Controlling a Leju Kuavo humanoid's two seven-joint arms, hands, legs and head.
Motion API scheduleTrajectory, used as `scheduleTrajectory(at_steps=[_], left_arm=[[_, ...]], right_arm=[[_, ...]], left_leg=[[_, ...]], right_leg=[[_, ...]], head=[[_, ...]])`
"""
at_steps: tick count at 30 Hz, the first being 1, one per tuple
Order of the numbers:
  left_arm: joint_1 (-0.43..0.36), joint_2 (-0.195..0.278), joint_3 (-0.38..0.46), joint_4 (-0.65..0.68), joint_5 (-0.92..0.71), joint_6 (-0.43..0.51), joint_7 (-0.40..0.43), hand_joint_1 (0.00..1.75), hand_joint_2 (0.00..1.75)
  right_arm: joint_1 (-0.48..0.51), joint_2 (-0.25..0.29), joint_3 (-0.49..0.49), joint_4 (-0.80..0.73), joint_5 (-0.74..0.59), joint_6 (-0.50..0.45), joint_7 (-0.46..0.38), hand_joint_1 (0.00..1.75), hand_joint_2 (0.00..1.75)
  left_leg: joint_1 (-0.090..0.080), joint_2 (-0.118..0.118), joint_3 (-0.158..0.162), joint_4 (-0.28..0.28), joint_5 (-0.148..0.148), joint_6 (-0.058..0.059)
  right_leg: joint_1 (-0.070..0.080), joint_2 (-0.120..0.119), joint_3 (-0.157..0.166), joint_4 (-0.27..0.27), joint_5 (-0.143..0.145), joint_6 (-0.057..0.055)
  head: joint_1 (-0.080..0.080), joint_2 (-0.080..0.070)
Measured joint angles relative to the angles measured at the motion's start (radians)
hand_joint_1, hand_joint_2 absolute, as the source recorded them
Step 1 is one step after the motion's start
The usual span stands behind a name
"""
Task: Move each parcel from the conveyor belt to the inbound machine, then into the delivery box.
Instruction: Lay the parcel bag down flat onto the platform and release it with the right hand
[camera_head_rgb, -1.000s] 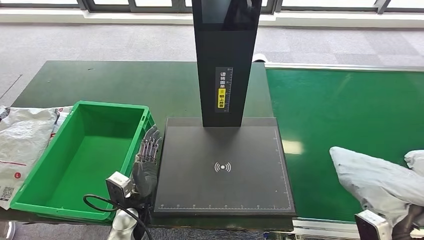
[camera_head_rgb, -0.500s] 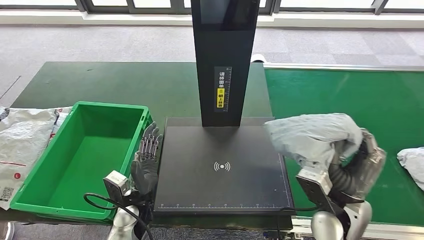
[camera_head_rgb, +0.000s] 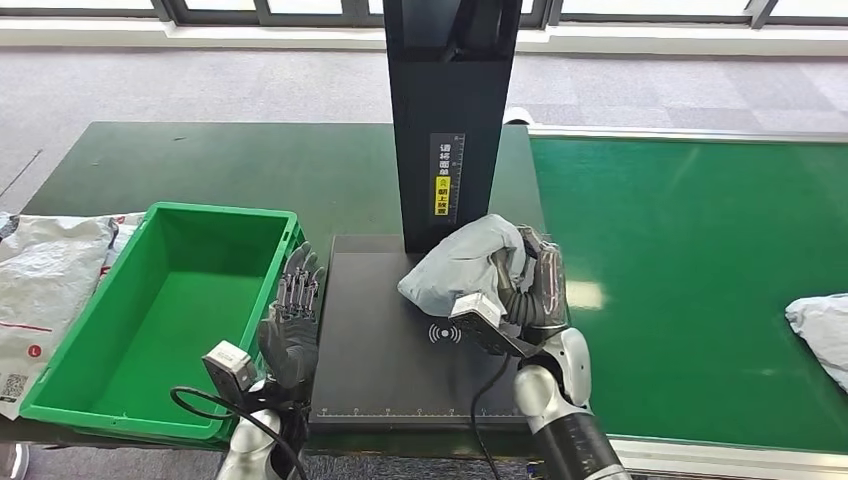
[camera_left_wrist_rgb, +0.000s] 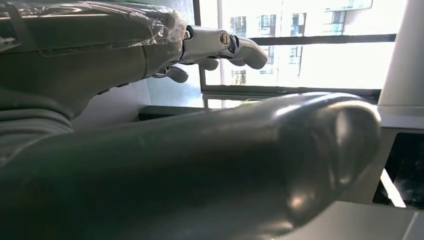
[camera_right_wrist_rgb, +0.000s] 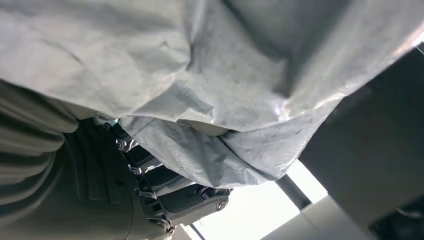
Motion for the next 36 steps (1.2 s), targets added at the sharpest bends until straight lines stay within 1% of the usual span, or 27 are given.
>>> scheduleTrajectory(at_steps=[1,2,5,6,9,11,16,20,24,30,33,36], left_arm=[[-0.002,0.000,-0.004,0.003,0.001,0.002,0.000,0.00,0.00],[-0.003,0.000,-0.008,0.005,0.002,0.004,0.000,0.00,0.00],[-0.006,0.000,-0.017,0.010,0.002,0.008,0.000,0.00,0.00],[-0.007,0.000,-0.020,0.010,0.002,0.009,0.000,0.00,0.00],[-0.008,0.000,-0.023,0.010,0.002,0.008,0.000,0.00,0.00],[-0.008,0.000,-0.024,0.010,0.002,0.002,0.000,0.00,0.00],[-0.008,0.001,-0.024,0.010,0.025,-0.033,0.010,0.00,0.00],[-0.010,0.002,-0.024,0.009,0.069,-0.083,0.030,0.00,0.00],[-0.018,0.002,-0.024,0.008,0.074,-0.090,0.037,0.00,0.00],[-0.028,0.002,-0.024,0.007,0.074,-0.091,0.038,0.00,0.00],[-0.035,0.002,-0.024,0.008,0.074,-0.097,0.047,0.00,0.00],[-0.049,0.002,-0.024,0.012,0.074,-0.101,0.063,0.00,0.00]], right_arm=[[-0.016,0.006,0.000,0.033,-0.007,-0.001,-0.005,1.75,1.75],[-0.030,0.013,0.000,0.066,-0.015,-0.001,-0.009,1.39,1.75],[-0.054,0.025,0.000,0.126,-0.041,0.028,-0.020,0.08,1.75],[-0.056,0.028,0.000,0.136,-0.052,0.052,-0.022,0.00,1.75],[-0.046,0.035,0.000,0.141,-0.081,0.149,-0.026,0.00,1.75],[-0.022,0.036,0.003,0.124,-0.093,0.214,-0.023,0.00,1.75],[0.049,0.033,0.018,0.059,-0.110,0.307,-0.017,0.00,1.75],[0.148,0.014,0.031,-0.054,-0.124,0.402,-0.016,0.00,1.75],[0.212,-0.004,0.044,-0.136,-0.125,0.423,-0.011,0.00,1.75],[0.240,-0.017,0.050,-0.189,-0.127,0.431,-0.006,0.00,1.75],[0.274,-0.023,0.050,-0.230,-0.139,0.474,-0.010,0.00,1.75],[0.367,-0.037,0.050,-0.335,-0.182,0.536,-0.021,0.00,1.75]], left_leg=[[0.000,0.000,0.000,0.000,0.000,0.000],[0.000,0.000,0.000,0.000,0.000,0.000],[0.000,0.000,0.000,0.000,0.000,0.000],[0.000,0.000,0.000,0.000,0.000,0.000],[0.000,0.000,0.000,0.000,0.000,0.000],[0.000,0.000,0.000,0.000,0.000,0.000],[0.000,0.001,0.000,0.000,0.000,0.000],[0.000,0.000,0.000,0.000,-0.001,0.000],[0.000,0.000,-0.001,0.000,-0.001,0.000],[0.000,0.001,0.000,0.000,-0.001,0.000],[0.000,0.000,0.000,0.000,-0.001,0.000],[0.000,-0.004,-0.001,0.000,-0.001,0.000]], right_leg=[[0.000,0.000,0.000,0.000,0.000,0.000],[0.000,0.000,0.000,0.000,0.000,0.000],[0.000,0.000,0.000,0.000,0.000,0.000],[0.000,0.000,0.000,0.000,0.000,0.000],[0.000,0.000,0.000,0.000,0.000,0.000],[0.000,0.000,-0.001,0.000,0.000,0.000],[0.000,0.000,-0.002,0.000,0.000,0.000],[0.000,-0.001,-0.001,0.000,0.000,0.000],[0.000,0.000,-0.002,0.000,0.000,0.000],[0.000,0.000,-0.001,0.000,0.000,0.000],[0.000,-0.001,-0.001,-0.001,0.000,0.000],[0.000,-0.003,-0.001,-0.001,-0.001,0.000]], head=[[0.000,0.000],[0.000,0.000],[0.000,0.000],[0.000,0.000],[0.000,0.000],[0.000,0.000],[0.000,0.000],[0.000,0.000],[0.000,0.000],[0.000,0.000],[0.000,0.000],[0.000,0.000]])
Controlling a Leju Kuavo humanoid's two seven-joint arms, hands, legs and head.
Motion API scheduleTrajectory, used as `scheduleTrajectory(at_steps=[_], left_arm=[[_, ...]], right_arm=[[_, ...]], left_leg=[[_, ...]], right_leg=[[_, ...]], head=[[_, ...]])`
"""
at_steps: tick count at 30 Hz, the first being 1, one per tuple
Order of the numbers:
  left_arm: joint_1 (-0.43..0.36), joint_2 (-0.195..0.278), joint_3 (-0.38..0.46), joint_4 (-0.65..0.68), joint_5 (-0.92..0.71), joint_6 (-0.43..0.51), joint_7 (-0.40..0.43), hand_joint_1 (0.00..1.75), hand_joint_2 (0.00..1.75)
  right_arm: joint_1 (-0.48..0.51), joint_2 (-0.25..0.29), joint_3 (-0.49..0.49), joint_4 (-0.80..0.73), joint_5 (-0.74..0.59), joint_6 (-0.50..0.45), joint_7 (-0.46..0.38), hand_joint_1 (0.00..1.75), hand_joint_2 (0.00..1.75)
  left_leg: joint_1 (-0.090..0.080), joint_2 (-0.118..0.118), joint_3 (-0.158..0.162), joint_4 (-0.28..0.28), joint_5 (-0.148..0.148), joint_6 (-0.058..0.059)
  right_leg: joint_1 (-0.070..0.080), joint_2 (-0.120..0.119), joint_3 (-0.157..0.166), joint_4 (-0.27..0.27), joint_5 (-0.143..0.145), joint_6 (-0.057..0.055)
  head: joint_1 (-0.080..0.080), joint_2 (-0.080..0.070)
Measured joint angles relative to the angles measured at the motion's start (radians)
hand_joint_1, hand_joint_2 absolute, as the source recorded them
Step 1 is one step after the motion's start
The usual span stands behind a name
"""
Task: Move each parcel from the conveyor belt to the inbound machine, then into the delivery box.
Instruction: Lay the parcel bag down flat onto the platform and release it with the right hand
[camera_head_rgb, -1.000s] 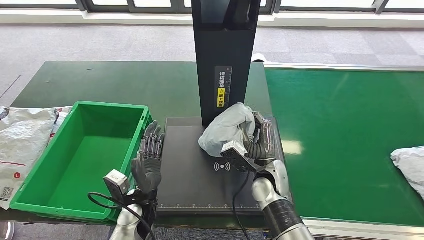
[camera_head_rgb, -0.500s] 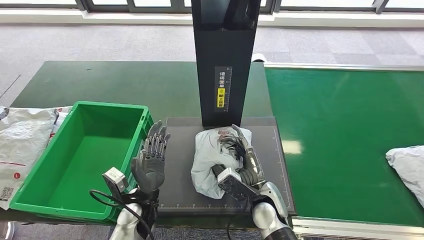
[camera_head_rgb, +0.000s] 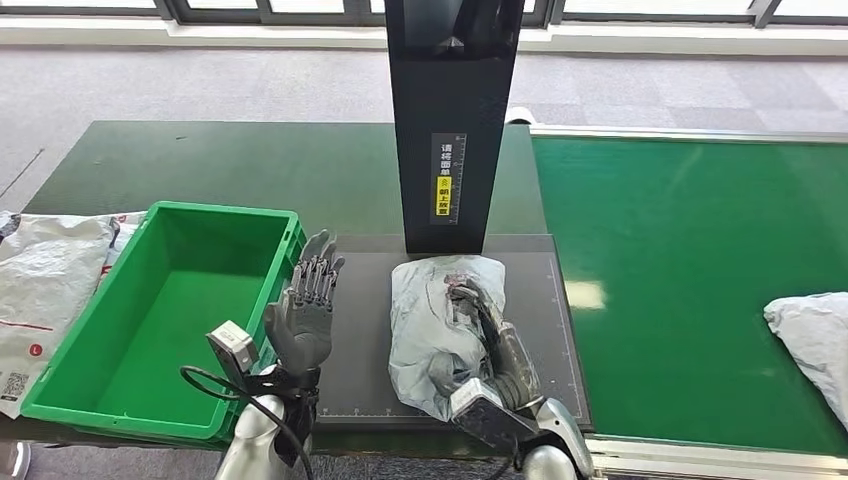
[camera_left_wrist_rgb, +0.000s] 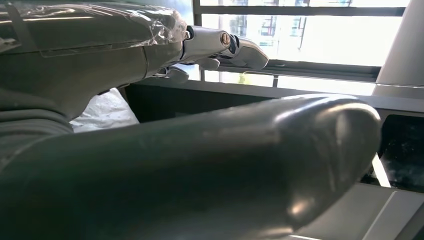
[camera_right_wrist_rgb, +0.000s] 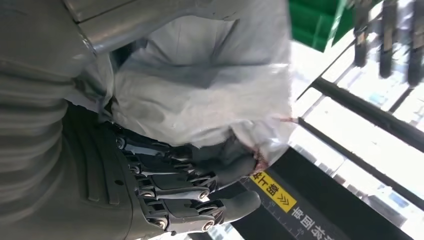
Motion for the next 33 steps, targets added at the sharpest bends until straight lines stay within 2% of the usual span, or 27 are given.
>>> scheduleTrajectory(at_steps=[4,7,12,17,26,28,30,33], left_arm=[[-0.006,0.000,0.000,-0.006,-0.042,0.020,0.016,0.00,0.00],[-0.007,0.002,0.000,-0.024,-0.103,0.043,0.030,0.00,0.00],[-0.008,0.009,0.000,-0.044,-0.148,0.066,0.061,0.00,0.00],[0.021,0.013,0.000,-0.061,-0.167,0.064,0.048,0.00,0.00],[0.022,0.016,-0.001,-0.058,-0.253,0.066,0.063,0.00,0.00],[0.022,0.017,-0.006,-0.053,-0.309,0.066,0.068,0.00,0.87],[0.019,0.020,-0.035,-0.036,-0.440,0.087,0.077,0.00,1.75],[-0.014,0.025,-0.145,0.070,-0.733,0.190,0.106,0.00,1.75]], right_arm=[[0.118,-0.013,-0.019,-0.153,-0.091,0.076,-0.028,0.00,1.75],[0.162,-0.014,-0.067,-0.216,-0.136,0.165,-0.066,0.00,1.75],[0.214,-0.012,-0.130,-0.299,-0.113,0.246,-0.107,0.00,1.75],[0.255,0.006,-0.174,-0.383,-0.121,0.333,-0.136,0.00,1.75],[0.267,0.010,-0.183,-0.436,-0.135,0.354,-0.139,0.00,1.75],[0.271,0.010,-0.183,-0.457,-0.140,0.352,-0.139,0.00,1.75],[0.276,0.009,-0.182,-0.489,-0.155,0.346,-0.139,0.00,1.75],[0.274,0.002,-0.172,-0.524,-0.208,0.344,-0.139,0.00,1.75]], left_leg=[[0.000,0.000,-0.001,0.000,-0.002,0.000],[0.000,0.000,-0.001,0.000,-0.002,0.000],[0.000,0.000,0.000,0.000,-0.002,0.000],[0.000,0.001,0.000,0.000,-0.002,0.000],[0.000,0.001,0.000,0.000,-0.002,0.000],[0.000,0.001,0.000,0.000,-0.002,0.000],[0.000,0.001,0.000,0.000,-0.002,0.000],[0.000,0.001,0.001,0.000,-0.002,0.000]], right_leg=[[0.000,0.000,-0.001,0.000,-0.001,0.000],[0.000,0.000,-0.001,0.000,-0.001,0.000],[0.000,0.000,0.000,0.000,-0.001,0.000],[0.000,0.000,0.001,0.000,-0.001,0.000],[0.000,0.000,0.001,0.000,-0.001,0.000],[0.000,0.000,0.001,0.000,-0.001,0.000],[0.000,0.000,0.001,-0.001,-0.001,0.000],[0.000,0.000,0.001,-0.001,-0.001,0.000]], head=[[0.000,0.000],[0.000,0.000],[0.000,0.000],[0.000,0.000],[0.000,0.000],[0.000,0.000],[0.000,0.000],[0.000,0.000]])
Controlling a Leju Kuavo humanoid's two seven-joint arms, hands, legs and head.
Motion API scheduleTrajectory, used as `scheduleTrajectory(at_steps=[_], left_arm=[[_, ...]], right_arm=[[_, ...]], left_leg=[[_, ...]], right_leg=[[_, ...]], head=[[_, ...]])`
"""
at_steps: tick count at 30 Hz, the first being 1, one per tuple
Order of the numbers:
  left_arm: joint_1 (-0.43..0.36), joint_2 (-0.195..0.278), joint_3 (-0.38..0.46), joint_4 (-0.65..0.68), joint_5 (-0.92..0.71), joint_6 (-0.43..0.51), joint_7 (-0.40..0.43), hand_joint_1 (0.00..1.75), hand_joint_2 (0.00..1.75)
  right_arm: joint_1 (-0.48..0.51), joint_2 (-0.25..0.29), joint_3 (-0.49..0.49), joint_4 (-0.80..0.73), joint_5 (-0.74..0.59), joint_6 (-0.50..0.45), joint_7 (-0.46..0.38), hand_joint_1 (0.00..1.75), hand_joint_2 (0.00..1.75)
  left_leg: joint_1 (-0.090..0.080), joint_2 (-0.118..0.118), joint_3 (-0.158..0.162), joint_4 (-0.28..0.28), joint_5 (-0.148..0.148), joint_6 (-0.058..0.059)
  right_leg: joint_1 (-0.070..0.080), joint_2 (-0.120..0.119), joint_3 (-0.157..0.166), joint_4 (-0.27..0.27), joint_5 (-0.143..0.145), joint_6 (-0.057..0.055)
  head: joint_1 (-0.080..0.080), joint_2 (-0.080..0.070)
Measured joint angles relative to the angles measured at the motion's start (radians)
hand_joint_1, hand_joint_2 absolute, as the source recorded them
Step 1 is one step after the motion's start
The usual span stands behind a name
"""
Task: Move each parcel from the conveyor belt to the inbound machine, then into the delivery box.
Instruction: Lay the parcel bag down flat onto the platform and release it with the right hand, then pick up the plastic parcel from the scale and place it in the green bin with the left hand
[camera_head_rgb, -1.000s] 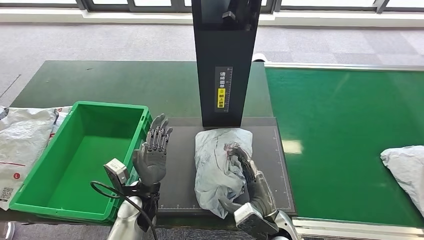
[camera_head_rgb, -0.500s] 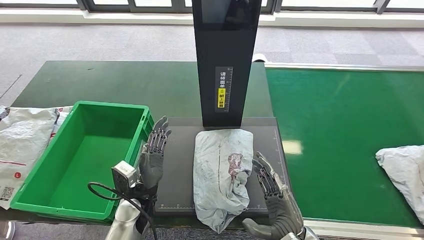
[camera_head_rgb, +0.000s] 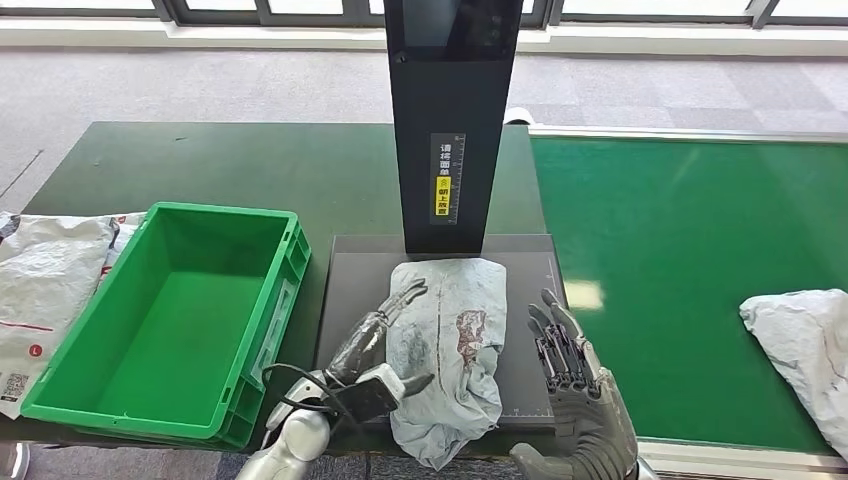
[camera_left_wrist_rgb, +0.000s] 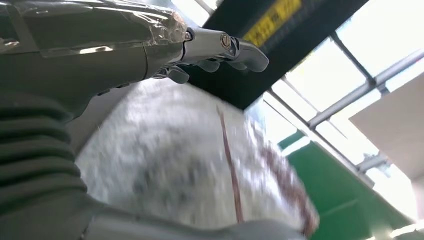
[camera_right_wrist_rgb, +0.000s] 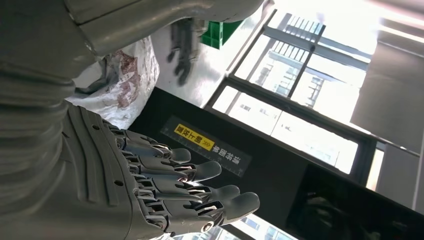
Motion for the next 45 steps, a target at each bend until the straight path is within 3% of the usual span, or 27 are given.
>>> scheduleTrajectory(at_steps=[5,22,26,34,45], left_arm=[[-0.023,0.000,-0.077,0.093,-0.075,0.046,0.015,0.00,1.75],[-0.036,0.000,-0.116,0.162,-0.156,0.075,0.049,0.00,1.75],[-0.038,0.000,-0.130,0.181,-0.193,0.130,0.049,1.73,1.75],[-0.021,0.003,-0.130,0.125,-0.195,0.268,0.047,1.75,1.75],[0.003,0.004,-0.130,0.067,-0.206,0.269,0.050,1.75,1.75]], right_arm=[[-0.007,-0.013,0.014,-0.003,-0.029,0.009,0.000,0.00,1.75],[-0.020,-0.035,0.029,-0.003,-0.063,0.010,0.000,0.00,1.75],[-0.027,-0.046,0.042,-0.002,-0.075,0.007,0.000,0.00,1.75],[-0.021,-0.056,0.049,-0.002,-0.071,-0.002,0.000,0.00,1.75],[-0.017,-0.055,0.051,-0.002,-0.043,0.019,0.000,0.00,1.75]], left_leg=[[0.000,0.000,0.000,0.000,0.000,0.000],[0.000,0.000,0.000,0.000,0.000,0.000],[0.000,0.000,0.000,0.000,0.000,0.000],[0.000,0.000,0.000,0.000,0.000,0.000],[0.000,0.000,0.000,0.000,0.000,0.000]], right_leg=[[0.000,0.000,0.000,0.000,0.000,0.000],[0.000,0.000,0.000,0.000,0.000,0.000],[0.000,0.000,0.001,0.000,0.000,0.000],[0.000,0.000,0.001,0.000,0.000,0.000],[0.000,0.000,0.001,0.000,0.000,0.000]], head=[[0.000,0.000],[0.000,0.000],[0.000,0.000],[0.000,0.000],[0.000,0.000]])
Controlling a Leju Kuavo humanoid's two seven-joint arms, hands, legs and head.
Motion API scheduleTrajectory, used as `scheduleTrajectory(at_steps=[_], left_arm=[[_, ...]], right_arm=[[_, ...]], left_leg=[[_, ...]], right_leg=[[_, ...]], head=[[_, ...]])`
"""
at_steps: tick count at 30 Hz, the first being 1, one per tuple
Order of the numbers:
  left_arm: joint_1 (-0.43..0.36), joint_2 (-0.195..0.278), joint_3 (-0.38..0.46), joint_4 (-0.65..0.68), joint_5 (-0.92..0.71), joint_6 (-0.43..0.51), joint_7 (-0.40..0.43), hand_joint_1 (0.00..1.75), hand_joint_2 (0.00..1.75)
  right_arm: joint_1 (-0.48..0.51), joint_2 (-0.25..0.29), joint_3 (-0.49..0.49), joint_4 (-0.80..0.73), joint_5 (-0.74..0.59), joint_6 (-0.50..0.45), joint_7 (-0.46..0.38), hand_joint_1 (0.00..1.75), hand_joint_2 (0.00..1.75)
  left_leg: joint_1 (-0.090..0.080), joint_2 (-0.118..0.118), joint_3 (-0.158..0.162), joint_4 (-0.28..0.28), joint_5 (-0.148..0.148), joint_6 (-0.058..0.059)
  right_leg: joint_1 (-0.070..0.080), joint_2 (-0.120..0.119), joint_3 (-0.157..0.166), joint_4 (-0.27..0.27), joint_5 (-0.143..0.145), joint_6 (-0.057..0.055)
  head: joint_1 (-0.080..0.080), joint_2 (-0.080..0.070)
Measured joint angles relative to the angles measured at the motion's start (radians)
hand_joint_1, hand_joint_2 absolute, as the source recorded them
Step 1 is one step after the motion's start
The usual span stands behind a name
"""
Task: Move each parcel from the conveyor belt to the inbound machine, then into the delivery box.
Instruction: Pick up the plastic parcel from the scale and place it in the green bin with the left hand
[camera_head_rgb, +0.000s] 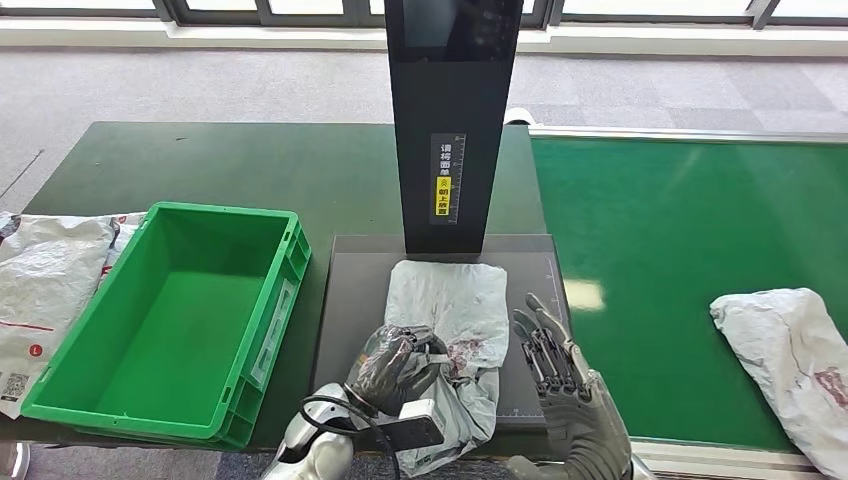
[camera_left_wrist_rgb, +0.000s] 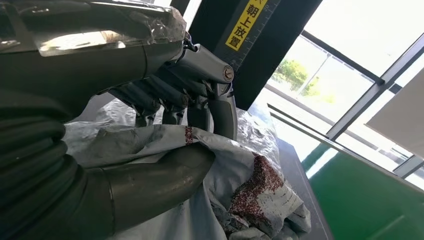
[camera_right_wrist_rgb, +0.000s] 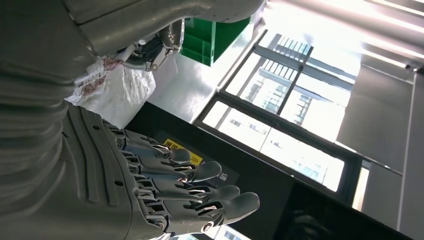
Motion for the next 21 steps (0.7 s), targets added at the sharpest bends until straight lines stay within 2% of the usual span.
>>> scheduleTrajectory(at_steps=[18,21], left_arm=[[0.003,0.000,0.000,-0.001,-0.011,0.000,-0.003,1.75,1.75],[0.006,0.000,0.004,-0.013,0.013,0.031,-0.022,1.75,1.75]], right_arm=[[0.001,0.001,0.008,0.000,0.002,-0.008,0.000,0.00,1.75],[0.001,0.001,0.009,0.000,0.003,-0.008,0.000,0.00,1.75]], left_leg=[[0.000,0.000,0.000,0.000,0.000,0.000],[0.000,0.000,0.000,0.000,0.000,0.000]], right_leg=[[0.000,0.000,0.000,0.000,0.000,0.000],[0.000,0.000,0.000,0.000,0.000,0.000]], head=[[0.000,0.000],[0.000,0.000]])
